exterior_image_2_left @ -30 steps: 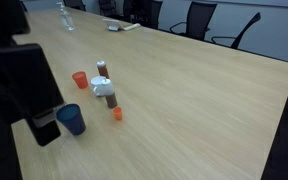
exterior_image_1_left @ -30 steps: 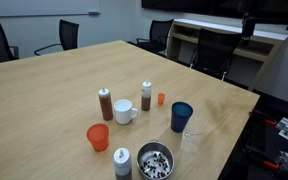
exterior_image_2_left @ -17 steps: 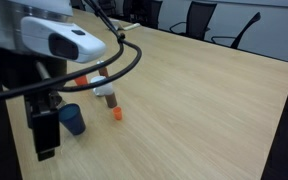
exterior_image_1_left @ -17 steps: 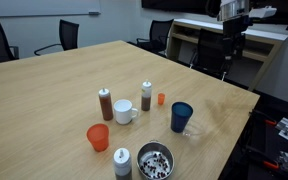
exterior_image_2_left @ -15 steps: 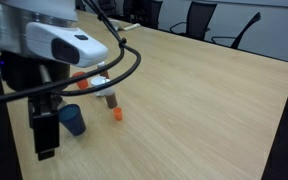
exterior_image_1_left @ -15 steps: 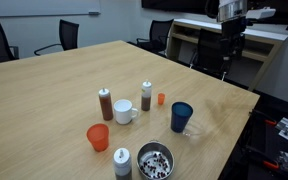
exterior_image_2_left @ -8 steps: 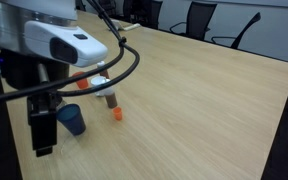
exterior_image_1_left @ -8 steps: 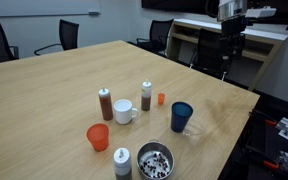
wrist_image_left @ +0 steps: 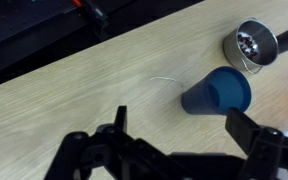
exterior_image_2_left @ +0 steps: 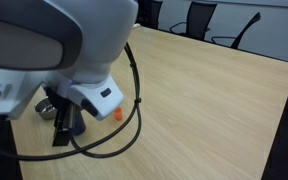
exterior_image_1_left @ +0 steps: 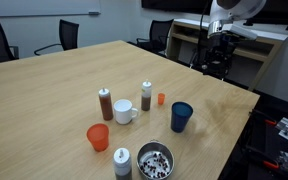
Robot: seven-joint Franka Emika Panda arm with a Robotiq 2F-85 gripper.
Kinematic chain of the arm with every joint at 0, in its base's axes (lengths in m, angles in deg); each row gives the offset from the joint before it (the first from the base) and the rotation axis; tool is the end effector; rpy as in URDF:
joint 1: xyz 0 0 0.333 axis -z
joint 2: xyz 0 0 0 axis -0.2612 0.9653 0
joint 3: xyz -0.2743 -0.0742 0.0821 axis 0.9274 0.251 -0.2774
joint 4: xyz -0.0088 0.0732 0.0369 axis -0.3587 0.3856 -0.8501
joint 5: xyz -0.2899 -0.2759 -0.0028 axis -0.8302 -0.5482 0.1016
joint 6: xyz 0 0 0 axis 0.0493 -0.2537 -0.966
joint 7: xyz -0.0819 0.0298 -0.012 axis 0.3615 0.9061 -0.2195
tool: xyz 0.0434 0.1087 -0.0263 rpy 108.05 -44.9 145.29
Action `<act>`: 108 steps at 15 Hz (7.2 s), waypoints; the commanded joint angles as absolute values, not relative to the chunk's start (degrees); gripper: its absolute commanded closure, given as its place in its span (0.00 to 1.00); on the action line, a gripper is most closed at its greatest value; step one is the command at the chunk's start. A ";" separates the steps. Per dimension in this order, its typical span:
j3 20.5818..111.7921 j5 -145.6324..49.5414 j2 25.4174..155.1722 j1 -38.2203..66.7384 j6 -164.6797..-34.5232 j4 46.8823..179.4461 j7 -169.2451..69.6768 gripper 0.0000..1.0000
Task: Pour the contents of the blue cup into the white mug
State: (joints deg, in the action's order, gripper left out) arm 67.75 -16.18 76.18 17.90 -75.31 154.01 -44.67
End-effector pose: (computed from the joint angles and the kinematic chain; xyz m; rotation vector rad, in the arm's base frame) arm 0.4634 -0.0275 0.2640 -2.5430 0.7872 0.5980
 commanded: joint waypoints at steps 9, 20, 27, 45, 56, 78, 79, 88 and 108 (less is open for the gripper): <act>67.74 -3.22 81.83 19.52 -76.21 152.24 -44.87 0.00; 65.44 19.12 97.24 19.64 -70.62 149.93 -48.58 0.00; 65.39 22.82 101.85 19.39 -65.55 147.79 -49.61 0.00; 65.42 23.23 110.43 19.36 -59.01 139.33 -50.61 0.00; 65.41 22.88 114.44 19.21 -57.54 135.75 -49.82 0.00; 63.55 22.78 124.62 18.46 -54.33 126.66 -49.24 0.00; 63.52 22.72 124.91 18.40 -54.10 126.45 -49.20 0.00; 63.09 22.34 126.09 17.35 -52.89 125.81 -49.61 0.33; 64.66 16.46 113.27 14.30 -48.18 126.79 -35.10 0.36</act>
State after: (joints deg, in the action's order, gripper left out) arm 63.82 17.23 115.89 15.25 -48.77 126.06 -38.31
